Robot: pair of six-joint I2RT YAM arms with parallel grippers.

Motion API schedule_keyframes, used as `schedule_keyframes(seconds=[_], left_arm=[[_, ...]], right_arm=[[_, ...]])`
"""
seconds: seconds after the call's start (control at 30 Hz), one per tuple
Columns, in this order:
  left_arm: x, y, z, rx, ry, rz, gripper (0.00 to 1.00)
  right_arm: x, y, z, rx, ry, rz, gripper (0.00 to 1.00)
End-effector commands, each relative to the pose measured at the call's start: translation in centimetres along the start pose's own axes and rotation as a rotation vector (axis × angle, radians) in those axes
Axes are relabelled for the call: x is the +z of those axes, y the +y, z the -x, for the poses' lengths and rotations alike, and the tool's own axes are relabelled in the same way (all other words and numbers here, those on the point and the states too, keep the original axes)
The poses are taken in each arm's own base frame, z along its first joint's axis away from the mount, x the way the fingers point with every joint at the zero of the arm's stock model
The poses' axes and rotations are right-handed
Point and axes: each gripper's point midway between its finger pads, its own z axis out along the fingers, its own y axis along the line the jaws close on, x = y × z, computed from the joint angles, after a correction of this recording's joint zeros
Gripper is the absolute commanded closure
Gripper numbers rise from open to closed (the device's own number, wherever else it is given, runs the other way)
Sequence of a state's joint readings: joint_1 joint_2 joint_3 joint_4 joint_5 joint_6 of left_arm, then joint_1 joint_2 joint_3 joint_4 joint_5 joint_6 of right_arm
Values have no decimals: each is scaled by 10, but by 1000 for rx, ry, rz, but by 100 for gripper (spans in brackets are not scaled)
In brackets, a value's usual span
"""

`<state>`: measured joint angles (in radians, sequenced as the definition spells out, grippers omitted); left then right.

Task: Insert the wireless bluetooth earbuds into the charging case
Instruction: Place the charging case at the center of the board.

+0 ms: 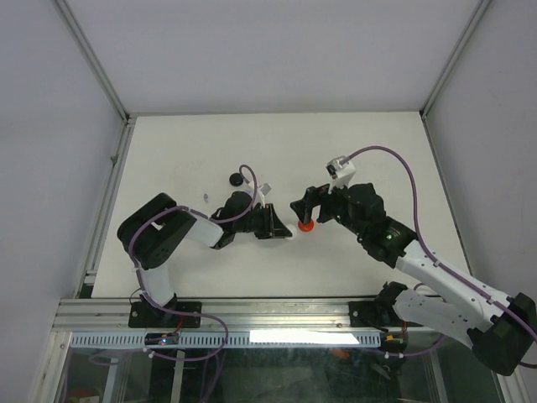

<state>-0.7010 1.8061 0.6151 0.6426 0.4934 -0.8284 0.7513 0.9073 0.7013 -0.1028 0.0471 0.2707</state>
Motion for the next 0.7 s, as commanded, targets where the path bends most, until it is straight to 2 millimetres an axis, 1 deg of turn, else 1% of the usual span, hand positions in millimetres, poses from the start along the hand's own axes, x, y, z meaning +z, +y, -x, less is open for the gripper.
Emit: schedule_keyframes(seconds=[0.0,0.03,0.13,0.23,0.33,0.47,0.57,0.67], left_arm=[[15,2,16,-43,-47,39,91],[18,3,16,-43,-44,49,89],[27,7,11,-25,-22,96,79],[27,10,13,1,-33,149,68],[22,14,18,25,-48,200,63],[14,18,23,58,-64,268,46],[7,17,28,88,-76,304,42],[-5,18,36,124,-104,357,40]], right_arm=[[-8,-2,14,-17,-71,-12,11],[-7,-3,12,-18,-69,-13,11],[-7,-3,9,-19,-62,-9,10],[-7,-2,9,-22,-62,-6,10],[-7,-2,10,-24,-64,-4,10],[-5,-1,8,-22,-60,3,10],[-4,0,8,-20,-58,5,10],[-5,0,9,-23,-59,3,10]])
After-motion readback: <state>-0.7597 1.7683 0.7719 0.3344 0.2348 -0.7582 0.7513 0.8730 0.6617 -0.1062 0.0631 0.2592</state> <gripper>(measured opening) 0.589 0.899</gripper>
